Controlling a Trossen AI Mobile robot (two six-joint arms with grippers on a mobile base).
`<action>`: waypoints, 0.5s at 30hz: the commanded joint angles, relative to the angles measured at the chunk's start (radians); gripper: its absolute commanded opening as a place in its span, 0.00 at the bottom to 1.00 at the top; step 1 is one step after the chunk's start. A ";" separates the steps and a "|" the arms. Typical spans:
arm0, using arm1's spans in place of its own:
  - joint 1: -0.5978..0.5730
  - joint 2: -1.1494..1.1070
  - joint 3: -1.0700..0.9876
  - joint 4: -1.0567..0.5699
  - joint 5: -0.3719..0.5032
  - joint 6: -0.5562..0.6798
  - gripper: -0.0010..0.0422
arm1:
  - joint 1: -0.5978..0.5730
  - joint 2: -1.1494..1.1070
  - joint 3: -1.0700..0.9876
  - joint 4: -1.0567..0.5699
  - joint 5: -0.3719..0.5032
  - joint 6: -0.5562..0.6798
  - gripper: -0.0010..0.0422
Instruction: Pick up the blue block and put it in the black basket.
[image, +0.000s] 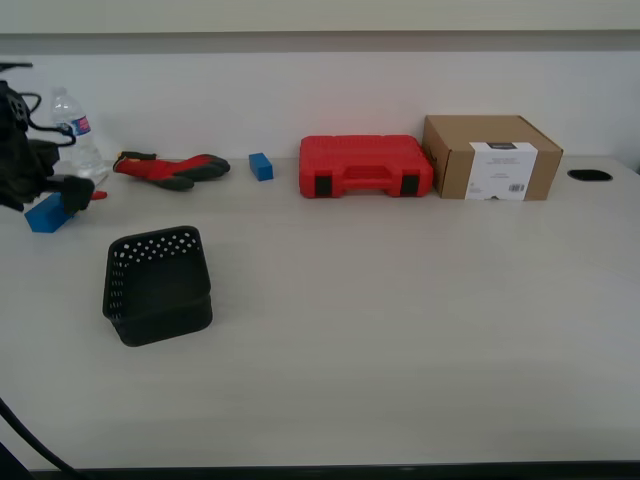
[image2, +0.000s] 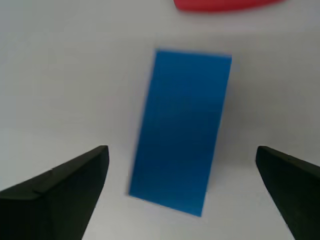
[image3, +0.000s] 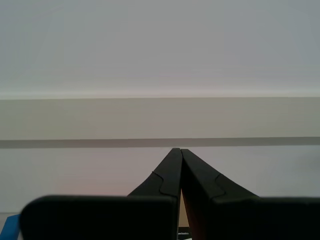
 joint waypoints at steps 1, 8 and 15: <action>0.000 0.000 0.001 -0.003 -0.001 0.000 0.02 | -0.007 0.106 0.092 -0.044 0.023 -0.045 0.81; 0.000 0.000 0.001 -0.005 -0.001 0.000 0.02 | -0.040 0.165 0.306 -0.189 0.082 -0.087 0.12; 0.000 0.000 0.001 -0.006 -0.001 0.000 0.02 | -0.060 0.016 0.438 -0.488 0.199 0.006 0.02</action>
